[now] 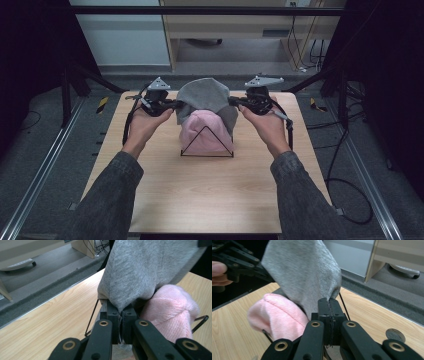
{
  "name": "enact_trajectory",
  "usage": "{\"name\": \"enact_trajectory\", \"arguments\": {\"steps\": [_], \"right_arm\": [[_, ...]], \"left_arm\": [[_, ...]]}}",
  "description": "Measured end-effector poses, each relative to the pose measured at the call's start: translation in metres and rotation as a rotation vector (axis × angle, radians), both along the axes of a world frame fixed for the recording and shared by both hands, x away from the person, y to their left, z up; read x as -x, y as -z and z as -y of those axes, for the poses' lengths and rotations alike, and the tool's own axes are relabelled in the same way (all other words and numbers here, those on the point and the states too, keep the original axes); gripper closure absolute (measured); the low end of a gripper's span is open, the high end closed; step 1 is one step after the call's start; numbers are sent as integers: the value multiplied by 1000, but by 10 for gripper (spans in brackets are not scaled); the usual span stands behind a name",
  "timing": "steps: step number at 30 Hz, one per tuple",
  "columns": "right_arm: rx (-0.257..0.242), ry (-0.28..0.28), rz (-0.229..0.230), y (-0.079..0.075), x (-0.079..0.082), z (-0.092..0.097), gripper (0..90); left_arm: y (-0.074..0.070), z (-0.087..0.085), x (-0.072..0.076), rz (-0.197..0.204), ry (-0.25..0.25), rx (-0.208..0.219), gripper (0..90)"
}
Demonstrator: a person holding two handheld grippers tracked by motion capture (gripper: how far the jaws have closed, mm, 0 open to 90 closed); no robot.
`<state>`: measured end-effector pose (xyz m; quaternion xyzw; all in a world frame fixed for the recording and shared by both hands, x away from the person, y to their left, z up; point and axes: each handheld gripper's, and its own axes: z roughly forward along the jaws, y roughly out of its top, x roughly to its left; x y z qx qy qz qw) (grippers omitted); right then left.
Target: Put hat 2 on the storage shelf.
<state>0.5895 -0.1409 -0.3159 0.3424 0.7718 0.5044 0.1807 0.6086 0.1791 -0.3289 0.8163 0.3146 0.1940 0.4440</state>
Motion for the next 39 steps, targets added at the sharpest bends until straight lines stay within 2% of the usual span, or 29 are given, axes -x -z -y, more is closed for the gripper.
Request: {"name": "enact_trajectory", "arguments": {"steps": [3, 8, 11, 14, 19, 26, 29, 39], "right_arm": [[19, -3, 8, -1, 2, -5, 900], [32, -4, -9, 6, 0, -7, 900], [39, 1, -28, 14, -4, -8, 900], [46, 6, -49, 23, -7, -9, 900], [54, 13, -79, 38, -13, -9, 900], [49, 27, -106, 50, -19, -6, 900], [47, 30, -114, 52, -20, -6, 900], [53, 18, -106, 49, -18, -11, 900]], "left_arm": [[3, -4, -2, -6, -15, -2, 874], [14, -7, -3, -27, -24, 5, 874], [23, -7, -5, -37, -24, -8, 874], [29, -4, -6, -33, -21, -42, 874], [40, -6, -10, -55, -32, -40, 874], [52, -3, -11, -73, -23, -56, 874], [56, -2, -10, -78, -23, -75, 874], [65, -4, -10, -90, -28, -85, 872]]}}
